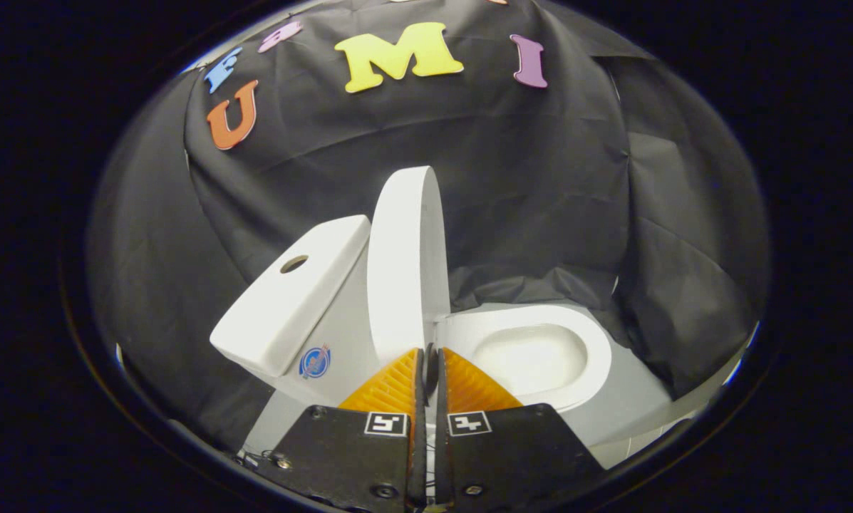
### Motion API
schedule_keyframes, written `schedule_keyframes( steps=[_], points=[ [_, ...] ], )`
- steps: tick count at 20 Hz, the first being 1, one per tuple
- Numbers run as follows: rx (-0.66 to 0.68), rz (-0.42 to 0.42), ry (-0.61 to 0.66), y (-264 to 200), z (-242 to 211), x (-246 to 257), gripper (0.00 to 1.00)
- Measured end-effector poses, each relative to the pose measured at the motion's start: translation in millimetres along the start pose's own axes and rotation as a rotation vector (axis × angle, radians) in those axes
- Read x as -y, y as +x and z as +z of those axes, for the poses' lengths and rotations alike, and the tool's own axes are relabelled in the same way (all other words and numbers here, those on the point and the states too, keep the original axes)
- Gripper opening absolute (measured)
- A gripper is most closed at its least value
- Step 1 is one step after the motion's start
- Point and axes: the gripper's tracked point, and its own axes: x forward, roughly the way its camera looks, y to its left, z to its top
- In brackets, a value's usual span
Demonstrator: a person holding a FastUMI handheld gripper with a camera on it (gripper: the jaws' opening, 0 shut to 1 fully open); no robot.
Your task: Open the toilet lid.
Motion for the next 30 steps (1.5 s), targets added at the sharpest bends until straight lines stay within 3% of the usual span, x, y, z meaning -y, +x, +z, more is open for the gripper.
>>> schedule_keyframes(
  steps=[30],
  points=[
    [-0.025, -0.06, -0.2, 11.6, -19.7, -84.3, 0.08]
  ],
)
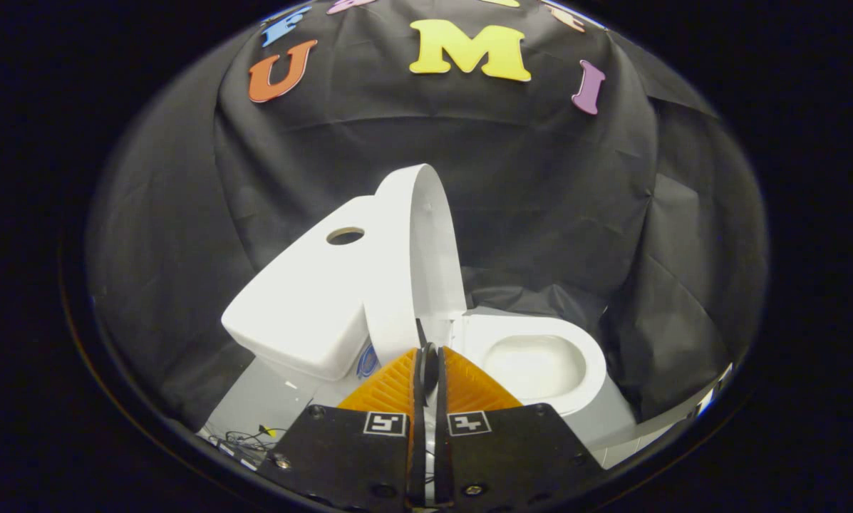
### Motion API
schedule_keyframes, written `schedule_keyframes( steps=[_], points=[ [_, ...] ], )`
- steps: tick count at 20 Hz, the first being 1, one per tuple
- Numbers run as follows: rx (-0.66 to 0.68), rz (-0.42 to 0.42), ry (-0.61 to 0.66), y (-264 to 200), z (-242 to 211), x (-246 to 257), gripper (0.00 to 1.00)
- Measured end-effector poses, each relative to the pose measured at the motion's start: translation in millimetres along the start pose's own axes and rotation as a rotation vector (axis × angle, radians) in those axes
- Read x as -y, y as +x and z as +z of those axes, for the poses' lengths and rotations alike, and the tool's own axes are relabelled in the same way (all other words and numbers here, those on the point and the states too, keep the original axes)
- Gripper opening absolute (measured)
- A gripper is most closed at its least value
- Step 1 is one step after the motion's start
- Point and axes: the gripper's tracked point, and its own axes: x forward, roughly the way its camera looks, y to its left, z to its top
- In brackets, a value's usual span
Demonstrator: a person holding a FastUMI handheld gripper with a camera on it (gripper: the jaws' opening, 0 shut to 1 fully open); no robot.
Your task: Open the toilet lid.
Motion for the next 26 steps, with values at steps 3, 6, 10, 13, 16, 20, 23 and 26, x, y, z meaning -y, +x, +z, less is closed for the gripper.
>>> schedule_keyframes(
  steps=[3, 6, 10, 13, 16, 20, 23, 26],
  points=[
    [-0.002, -0.005, -0.03, 1.3, -0.1, -0.9, 0.08],
    [-0.011, 0.008, -0.034, 1.0, -0.3, -2.0, 0.09],
    [0.06, 0.122, -0.01, -6.6, 16.3, 2.3, 0.32],
    [0.209, 0.111, 0.045, -33.8, 44.4, 40.1, 0.7],
    [0.304, 0.131, 0.101, -64.0, 59.1, 78.5, 0.89],
    [0.442, 0.074, 0.084, -103.7, 65.3, 150.7, 0.89],
    [0.5, 0.0, 0.067, -124.9, 56.2, 201.4, 0.88],
    [0.552, -0.058, 0.058, -145.7, 42.6, 246.3, 0.89]
  ],
)
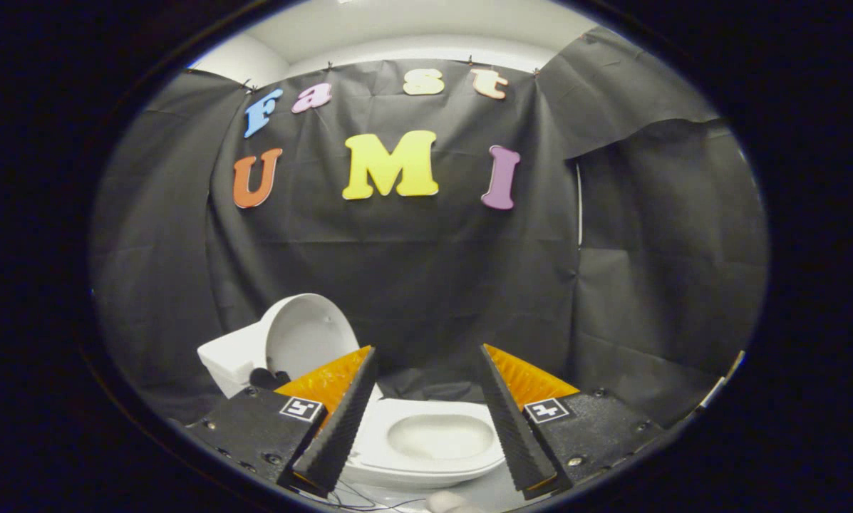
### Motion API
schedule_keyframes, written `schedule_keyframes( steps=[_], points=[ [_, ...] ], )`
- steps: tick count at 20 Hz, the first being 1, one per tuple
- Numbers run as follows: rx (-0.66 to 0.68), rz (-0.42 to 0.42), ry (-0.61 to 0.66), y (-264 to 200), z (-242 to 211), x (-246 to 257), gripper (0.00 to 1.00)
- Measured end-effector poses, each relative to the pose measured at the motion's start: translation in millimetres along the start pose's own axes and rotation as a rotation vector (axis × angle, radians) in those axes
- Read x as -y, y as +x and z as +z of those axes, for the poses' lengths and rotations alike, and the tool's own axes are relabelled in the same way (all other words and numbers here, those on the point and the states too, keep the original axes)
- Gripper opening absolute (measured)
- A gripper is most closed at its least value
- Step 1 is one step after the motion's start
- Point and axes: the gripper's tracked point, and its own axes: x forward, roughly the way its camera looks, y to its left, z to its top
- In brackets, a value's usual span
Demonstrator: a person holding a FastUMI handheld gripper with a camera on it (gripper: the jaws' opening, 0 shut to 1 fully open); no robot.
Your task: Open the toilet lid.
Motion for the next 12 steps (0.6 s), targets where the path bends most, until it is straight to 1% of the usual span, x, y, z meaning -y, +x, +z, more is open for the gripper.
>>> schedule_keyframes(
  steps=[4, 6, 12],
  points=[
    [0.052, -0.078, -0.02, -22.1, -8.9, 53.4, 0.88],
    [0.063, -0.084, -0.021, -33.7, -21.0, 68.3, 0.88],
    [0.082, -0.088, -0.023, -48.0, -67.8, 100.8, 0.88]
  ],
)
